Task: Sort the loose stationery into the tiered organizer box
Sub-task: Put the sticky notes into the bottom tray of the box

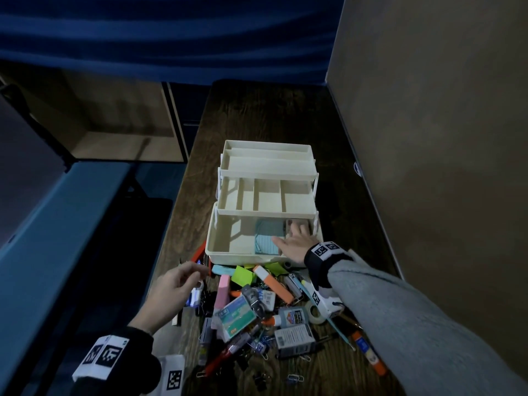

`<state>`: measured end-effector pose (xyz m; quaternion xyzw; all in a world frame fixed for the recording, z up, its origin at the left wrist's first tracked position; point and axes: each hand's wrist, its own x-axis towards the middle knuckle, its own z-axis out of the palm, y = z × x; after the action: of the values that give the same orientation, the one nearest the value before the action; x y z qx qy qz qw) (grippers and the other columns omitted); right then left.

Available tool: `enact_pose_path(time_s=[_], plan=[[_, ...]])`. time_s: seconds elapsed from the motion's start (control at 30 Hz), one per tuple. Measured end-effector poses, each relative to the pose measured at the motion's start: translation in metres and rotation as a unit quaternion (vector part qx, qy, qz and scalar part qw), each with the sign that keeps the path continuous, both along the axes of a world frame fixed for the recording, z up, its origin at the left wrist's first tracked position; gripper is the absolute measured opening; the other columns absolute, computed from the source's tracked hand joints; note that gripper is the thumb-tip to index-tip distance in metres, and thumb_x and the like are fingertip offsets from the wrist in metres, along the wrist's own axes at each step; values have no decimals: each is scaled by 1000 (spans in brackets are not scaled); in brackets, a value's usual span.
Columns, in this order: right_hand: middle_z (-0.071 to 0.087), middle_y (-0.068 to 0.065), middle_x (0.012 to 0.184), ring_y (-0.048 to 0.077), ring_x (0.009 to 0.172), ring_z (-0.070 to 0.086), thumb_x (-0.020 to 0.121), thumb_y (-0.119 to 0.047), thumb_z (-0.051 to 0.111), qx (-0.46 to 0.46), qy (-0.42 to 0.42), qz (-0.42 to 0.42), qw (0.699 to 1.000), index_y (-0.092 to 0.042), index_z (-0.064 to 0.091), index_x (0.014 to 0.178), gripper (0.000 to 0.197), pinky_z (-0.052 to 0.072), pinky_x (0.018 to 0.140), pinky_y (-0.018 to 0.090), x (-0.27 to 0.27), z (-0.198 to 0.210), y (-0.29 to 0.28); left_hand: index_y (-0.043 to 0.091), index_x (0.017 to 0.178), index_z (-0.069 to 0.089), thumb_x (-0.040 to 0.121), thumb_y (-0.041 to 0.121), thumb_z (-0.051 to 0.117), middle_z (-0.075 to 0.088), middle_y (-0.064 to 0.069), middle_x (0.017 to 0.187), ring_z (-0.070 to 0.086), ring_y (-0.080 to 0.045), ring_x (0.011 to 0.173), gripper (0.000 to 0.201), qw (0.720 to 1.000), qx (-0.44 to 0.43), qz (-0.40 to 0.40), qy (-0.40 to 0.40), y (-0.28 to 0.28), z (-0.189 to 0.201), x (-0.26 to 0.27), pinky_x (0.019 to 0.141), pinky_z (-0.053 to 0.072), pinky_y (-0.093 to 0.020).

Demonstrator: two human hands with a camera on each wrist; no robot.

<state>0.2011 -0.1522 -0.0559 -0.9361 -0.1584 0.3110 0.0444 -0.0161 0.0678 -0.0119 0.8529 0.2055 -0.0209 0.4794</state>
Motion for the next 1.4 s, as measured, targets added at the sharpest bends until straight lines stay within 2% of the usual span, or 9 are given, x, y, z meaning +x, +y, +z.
enact_pose_path(time_s=[0.1, 0.2, 0.27, 0.33, 0.4, 0.57, 0.73, 1.03, 1.4], plan=[[-8, 5, 162, 28, 149, -4, 88, -73, 14, 3, 26, -39, 999, -16, 13, 152, 86, 8, 118, 54, 1, 2, -5, 29, 97, 69, 97, 16, 50, 71, 12, 91, 65, -5, 84, 23, 1000, -2, -6, -7, -2, 1, 2, 71, 52, -26], [1, 7, 162, 28, 148, 6, 90, -71, 19, 42, 51, -55, 996, -15, 32, 148, 82, 11, 118, 53, 1, 11, -10, 30, 97, 69, 96, 17, 51, 71, 12, 93, 66, -6, 88, 22, 1000, -5, -16, -9, -4, -1, 5, 78, 50, -27], [25, 6, 155, 26, 140, 29, 93, -66, 23, 170, 71, -93, 978, -20, 65, 118, 68, 26, 112, 48, 0, 22, -16, 33, 94, 68, 96, 18, 51, 71, 14, 92, 66, -4, 87, 23, 1000, 0, -20, -14, -7, -2, 8, 77, 51, -26], [50, 7, 137, 19, 120, 48, 98, -54, 27, 315, 53, -150, 936, -16, 72, 92, 59, 41, 94, 35, -1, 32, -30, 35, 90, 68, 96, 16, 51, 72, 16, 88, 65, 1, 83, 26, 999, -2, -26, -27, -13, -4, 13, 73, 50, -22], [61, 9, 117, 22, 105, 57, 100, -39, 37, 360, -20, -177, 916, -15, 69, 86, 43, 46, 90, 37, -4, 38, -53, 33, 89, 67, 96, 13, 51, 72, 14, 87, 65, 2, 80, 27, 999, -15, -39, -33, -21, -7, 20, 73, 49, -18], [61, 14, 112, 31, 104, 57, 95, -11, 46, 241, -165, -251, 923, -14, 60, 99, 15, 45, 86, 36, -28, 15, -116, 25, 91, 68, 96, 12, 49, 70, 8, 90, 66, -7, 86, 24, 995, -24, -95, -35, -50, -8, 39, 80, 55, -29], [39, 13, 139, 29, 132, 35, 86, -22, 62, 153, -25, -196, 968, -14, 39, 141, 60, 33, 106, 31, -51, -12, -133, 17, 98, 67, 97, 19, 48, 69, 4, 99, 64, -13, 87, 19, 981, 33, -192, -11, -80, -2, 56, 81, 53, -33], [28, 7, 120, 32, 125, 26, 67, -48, 77, 73, 5, -188, 979, -22, 45, 124, 70, 35, 105, 37, -41, -13, -120, 14, 108, 65, 95, 20, 48, 68, -5, 109, 63, -22, 98, 23, 943, 126, -307, 33, -127, -12, 83, 78, 46, -28], [35, 10, 131, 29, 127, 33, 76, -46, 72, 113, 23, -206, 972, -15, 44, 126, 65, 36, 93, 32, -57, -18, -118, 2, 121, 40, 94, 26, 50, 59, -21, 120, 59, -35, 107, 37, 950, 92, -248, 165, -173, -40, 117, 77, 43, -35]])
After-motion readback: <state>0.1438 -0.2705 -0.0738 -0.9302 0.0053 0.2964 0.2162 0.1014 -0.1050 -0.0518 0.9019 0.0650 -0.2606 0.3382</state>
